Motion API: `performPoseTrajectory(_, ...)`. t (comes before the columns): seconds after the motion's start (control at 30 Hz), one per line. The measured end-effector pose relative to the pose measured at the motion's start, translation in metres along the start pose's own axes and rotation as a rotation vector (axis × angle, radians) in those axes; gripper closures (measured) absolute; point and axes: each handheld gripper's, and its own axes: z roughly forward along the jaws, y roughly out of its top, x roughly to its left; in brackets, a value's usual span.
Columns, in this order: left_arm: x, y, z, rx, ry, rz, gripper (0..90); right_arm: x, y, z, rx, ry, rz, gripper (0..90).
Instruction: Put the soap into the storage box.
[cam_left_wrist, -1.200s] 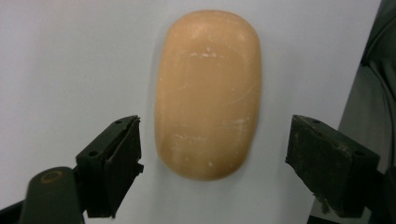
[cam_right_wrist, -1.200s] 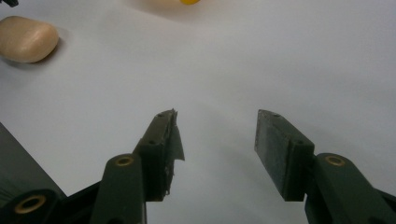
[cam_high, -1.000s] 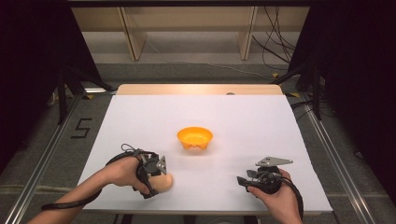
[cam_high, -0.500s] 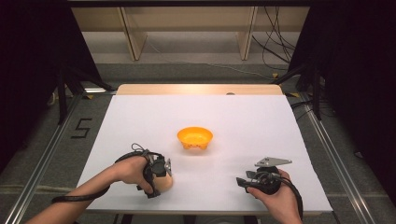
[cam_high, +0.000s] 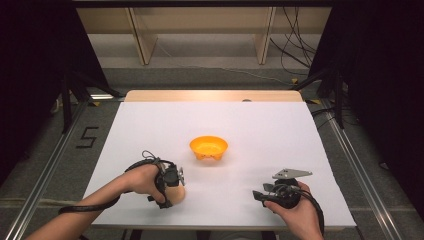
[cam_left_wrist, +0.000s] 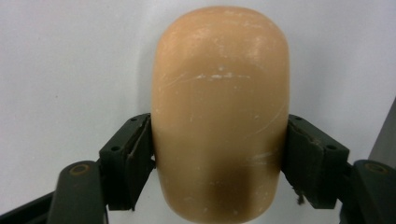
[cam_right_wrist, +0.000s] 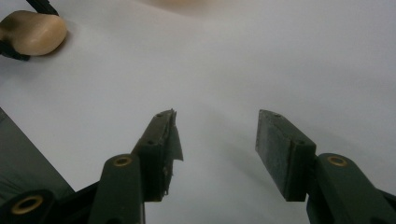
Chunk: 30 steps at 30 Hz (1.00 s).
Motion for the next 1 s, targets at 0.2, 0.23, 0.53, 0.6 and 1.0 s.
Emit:
performPoseTrajectory(0.2,-0.004,0.0,0.0,0.002,0.017,-0.046,32.0,-0.003,-0.001,0.0,0.002,0.057,-0.001,48.6)
performPoseTrajectory(0.23,-0.004,0.0,0.0,0.011,0.011,-0.073,32.2,-0.003,-0.001,0.0,0.003,0.056,-0.003,48.6)
performPoseTrajectory(0.53,-0.003,-0.003,-0.003,-0.013,0.029,-0.064,32.4,-0.002,-0.003,-0.003,0.015,-0.006,-0.005,48.5)
performPoseTrajectory(0.6,-0.004,-0.004,-0.004,-0.017,0.029,-0.053,32.4,-0.004,-0.003,-0.002,-0.011,0.008,-0.015,48.6)
performPoseTrajectory(1.0,-0.009,-0.007,-0.019,-0.055,0.048,0.038,32.4,0.0,-0.004,-0.007,0.001,-0.015,0.033,48.4)
